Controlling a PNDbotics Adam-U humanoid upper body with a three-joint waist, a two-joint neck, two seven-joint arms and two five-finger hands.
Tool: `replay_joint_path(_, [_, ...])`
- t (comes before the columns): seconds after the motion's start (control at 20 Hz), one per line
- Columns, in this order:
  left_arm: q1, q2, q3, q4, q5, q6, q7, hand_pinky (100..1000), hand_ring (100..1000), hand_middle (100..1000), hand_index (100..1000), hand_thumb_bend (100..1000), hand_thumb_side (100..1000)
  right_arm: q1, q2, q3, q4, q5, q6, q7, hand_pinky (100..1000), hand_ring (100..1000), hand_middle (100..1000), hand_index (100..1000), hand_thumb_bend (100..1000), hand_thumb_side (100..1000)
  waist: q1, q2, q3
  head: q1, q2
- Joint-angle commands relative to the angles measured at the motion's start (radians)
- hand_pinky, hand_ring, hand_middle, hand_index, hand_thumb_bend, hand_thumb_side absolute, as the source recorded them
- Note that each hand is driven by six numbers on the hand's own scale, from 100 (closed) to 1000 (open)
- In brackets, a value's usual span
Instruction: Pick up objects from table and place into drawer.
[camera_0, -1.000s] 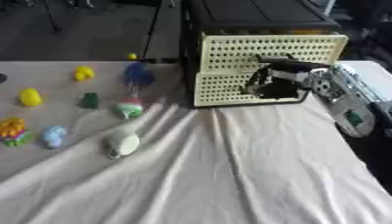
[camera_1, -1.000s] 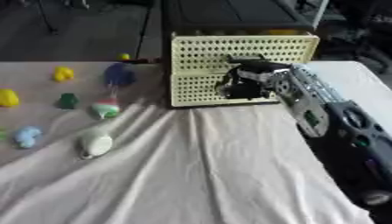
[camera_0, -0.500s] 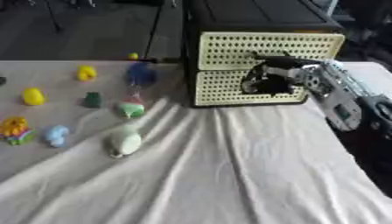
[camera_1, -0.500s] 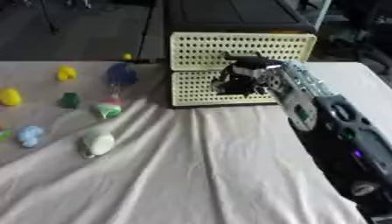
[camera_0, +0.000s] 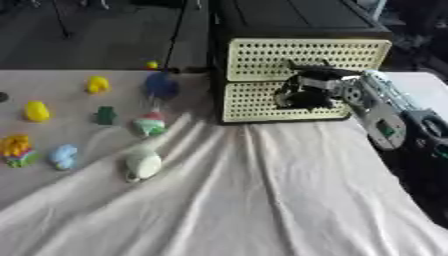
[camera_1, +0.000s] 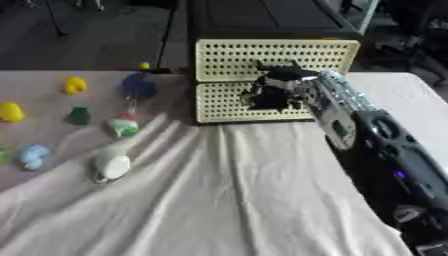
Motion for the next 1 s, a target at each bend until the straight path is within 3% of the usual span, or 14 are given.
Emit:
replay_joint_path(0.05, [-0.013, 0.008, 0.003, -0.018, 0.002, 0.0, -0.003, 628, 829, 815, 891, 100, 1000, -0.03, -0.011, -0.018, 0.005, 0.007, 0.002, -0.005, 201, 500, 671, 867, 100, 1000, 0.001, -0.022, -0.002, -0.003, -0.012])
replay_joint_path(0.3, [-0.012, 0.01, 0.005, -0.018, 0.001, 0.0, -0.002, 630, 830, 815, 891, 100, 1000, -0.005, -0.037, 0.002, -0.033, -0.039, -0.026, 0.032, 198, 494, 641, 829, 100, 1000, 0.0, -0.024, -0.007, 0.001, -0.009])
replay_joint_path(0.55, [-0.01, 0.015, 0.009, -0.018, -0.002, 0.0, 0.003, 631, 828, 816, 892, 100, 1000, 0.064, -0.126, 0.041, -0.19, -0.151, -0.061, 0.131, 193, 481, 609, 817, 100, 1000, 0.0, -0.029, -0.018, 0.012, 0.0])
replay_joint_path(0.8, [-0.01, 0.018, 0.013, -0.018, -0.004, 0.001, 0.006, 633, 829, 818, 893, 100, 1000, 0.143, -0.213, 0.063, -0.355, -0.259, -0.043, 0.191, 192, 476, 605, 820, 100, 1000, 0.006, -0.037, -0.025, 0.018, 0.004])
replay_joint_path(1.0, [-0.01, 0.019, 0.016, -0.018, -0.006, 0.001, 0.009, 636, 830, 819, 891, 100, 1000, 0.205, -0.266, 0.039, -0.494, -0.314, -0.016, 0.176, 190, 466, 599, 823, 100, 1000, 0.017, -0.046, -0.028, 0.024, 0.012])
